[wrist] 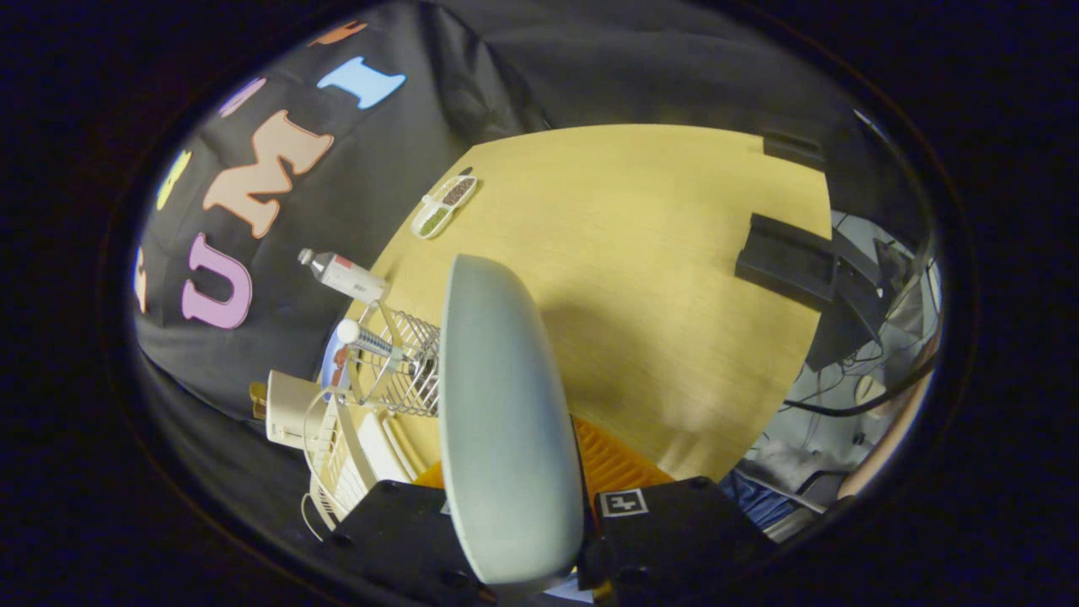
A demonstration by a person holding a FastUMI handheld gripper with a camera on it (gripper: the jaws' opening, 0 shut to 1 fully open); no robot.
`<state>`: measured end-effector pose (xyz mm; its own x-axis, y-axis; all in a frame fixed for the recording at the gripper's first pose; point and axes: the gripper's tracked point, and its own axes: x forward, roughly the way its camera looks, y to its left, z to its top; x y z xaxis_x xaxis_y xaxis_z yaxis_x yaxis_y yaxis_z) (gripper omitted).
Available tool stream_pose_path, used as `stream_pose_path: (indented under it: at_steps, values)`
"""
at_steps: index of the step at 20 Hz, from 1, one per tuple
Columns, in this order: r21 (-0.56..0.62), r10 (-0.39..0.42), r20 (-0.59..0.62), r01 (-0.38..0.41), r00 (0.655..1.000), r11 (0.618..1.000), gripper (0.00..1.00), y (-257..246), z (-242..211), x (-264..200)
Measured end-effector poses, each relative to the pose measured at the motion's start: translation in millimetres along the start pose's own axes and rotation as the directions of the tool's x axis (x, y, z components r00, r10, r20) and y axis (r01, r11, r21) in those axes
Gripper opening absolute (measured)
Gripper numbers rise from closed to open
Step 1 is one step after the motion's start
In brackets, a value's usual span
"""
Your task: Take the plate from the dish rack, then take the spoon from the basket and place it into the plate.
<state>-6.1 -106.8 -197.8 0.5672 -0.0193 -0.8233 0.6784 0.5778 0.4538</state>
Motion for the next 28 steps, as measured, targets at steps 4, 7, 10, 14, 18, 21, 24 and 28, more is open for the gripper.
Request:
stream_pose_path:
  at_steps: [4,7,10,14,18,21,24,28]
  values:
    - [0.169,0.065,-0.006,-0.063,0.998,0.984,1.00,-10.3,-6.0,10.4]
    - [0.303,0.099,-0.001,-0.094,0.995,0.948,1.00,-18.7,-13.8,20.7]
    - [0.420,0.133,0.033,-0.134,0.991,0.898,1.00,-24.7,-15.4,24.6]
    - [0.483,0.136,0.090,-0.162,0.987,0.860,1.00,-27.0,-12.1,26.9]
    - [0.448,0.124,0.127,-0.168,0.984,0.878,1.00,-12.2,-10.7,19.4]
    - [0.378,0.053,0.126,-0.097,0.991,0.921,1.00,-19.6,-20.4,5.2]
    - [0.314,0.033,0.132,-0.073,0.991,0.946,1.00,-21.1,-35.2,-12.3]
    - [0.221,-0.030,0.152,-0.004,0.988,0.975,1.00,-22.3,-51.0,-17.4]
